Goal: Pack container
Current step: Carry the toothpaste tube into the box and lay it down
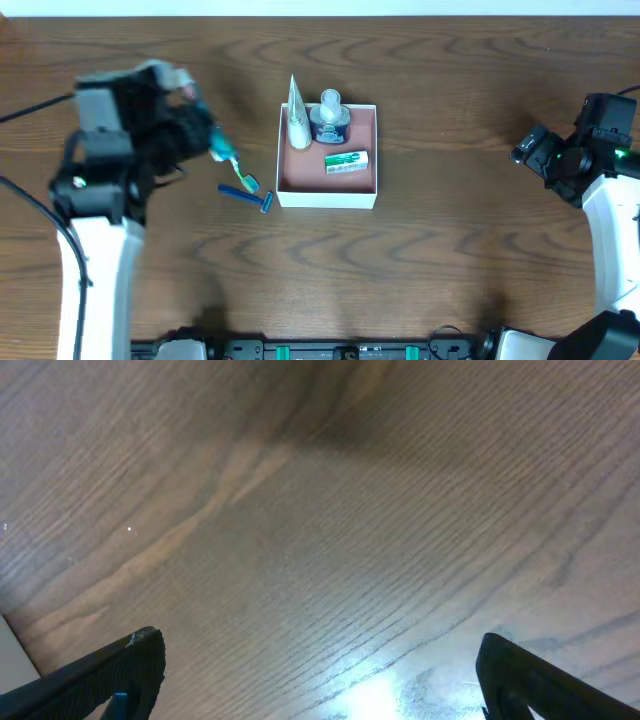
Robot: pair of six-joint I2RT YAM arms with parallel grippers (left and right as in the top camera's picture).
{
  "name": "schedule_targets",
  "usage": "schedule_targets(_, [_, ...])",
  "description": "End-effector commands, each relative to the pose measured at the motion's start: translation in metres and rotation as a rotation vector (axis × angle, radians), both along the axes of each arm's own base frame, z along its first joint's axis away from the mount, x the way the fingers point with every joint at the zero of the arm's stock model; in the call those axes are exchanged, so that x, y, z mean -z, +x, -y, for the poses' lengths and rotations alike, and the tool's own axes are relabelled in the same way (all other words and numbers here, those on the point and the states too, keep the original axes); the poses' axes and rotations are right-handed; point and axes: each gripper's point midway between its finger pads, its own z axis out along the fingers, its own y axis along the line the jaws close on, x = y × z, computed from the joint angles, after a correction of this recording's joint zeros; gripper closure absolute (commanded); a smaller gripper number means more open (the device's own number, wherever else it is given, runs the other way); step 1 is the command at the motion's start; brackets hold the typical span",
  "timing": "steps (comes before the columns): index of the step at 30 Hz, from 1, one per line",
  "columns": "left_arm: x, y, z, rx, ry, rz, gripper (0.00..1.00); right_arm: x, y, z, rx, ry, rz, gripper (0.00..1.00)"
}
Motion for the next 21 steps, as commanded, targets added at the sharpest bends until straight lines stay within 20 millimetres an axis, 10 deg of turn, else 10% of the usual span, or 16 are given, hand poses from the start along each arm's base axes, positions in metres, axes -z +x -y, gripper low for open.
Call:
schedule_targets(1, [-0.01,-0.013,0.046,0.238,0.088,0.087,0.9,-0.007,0.001,0.004,0.02,-0.012,0.016,0.01])
schedule_targets(11, [0.029,-0.021,0.142,0.684,0.303,0.17,0.87,-0.007,0.001,0.004,0.02,-0.012,0.016,0.01])
schedule_targets(21, [0.099,0.0,0.167,1.021,0.531,0.217,0.88,-0.007,0.001,0.004,0.02,-0.012,0.016,0.01])
